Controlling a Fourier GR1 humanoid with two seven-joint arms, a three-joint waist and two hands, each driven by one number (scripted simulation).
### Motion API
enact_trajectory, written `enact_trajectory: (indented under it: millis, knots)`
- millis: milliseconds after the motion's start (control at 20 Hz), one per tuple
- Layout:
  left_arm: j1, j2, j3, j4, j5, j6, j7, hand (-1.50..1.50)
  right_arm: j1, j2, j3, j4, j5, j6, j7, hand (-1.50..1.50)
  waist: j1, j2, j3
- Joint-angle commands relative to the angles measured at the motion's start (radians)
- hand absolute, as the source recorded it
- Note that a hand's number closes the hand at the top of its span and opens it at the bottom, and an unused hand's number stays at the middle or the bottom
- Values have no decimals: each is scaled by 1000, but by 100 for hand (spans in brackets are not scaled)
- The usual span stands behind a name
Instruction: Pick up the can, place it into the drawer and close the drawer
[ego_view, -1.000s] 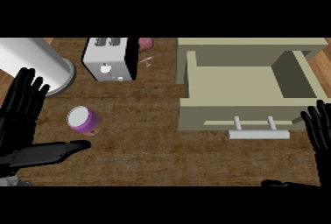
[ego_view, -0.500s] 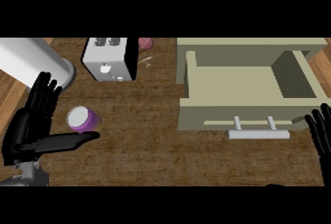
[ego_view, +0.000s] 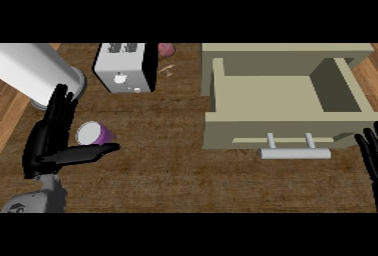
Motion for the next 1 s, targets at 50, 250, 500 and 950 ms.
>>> enact_trajectory:
  millis: [50,250,500,950]
  knots:
    - [2,3,27,110,13,-3,-101,-150,42,18,-1,-28,4,29,-5,-150,0,0,0]
    - [72,18,37,77,5,-6,-114,-150,69,9,-31,27,2,76,-94,-150,1,-1,0]
    - [-57,59,98,321,29,-17,-224,-150,-31,41,28,23,71,3,-14,-150,-1,1,0]
    - [74,64,81,318,39,-70,-319,-150,18,51,-11,-28,19,48,7,-150,2,-1,0]
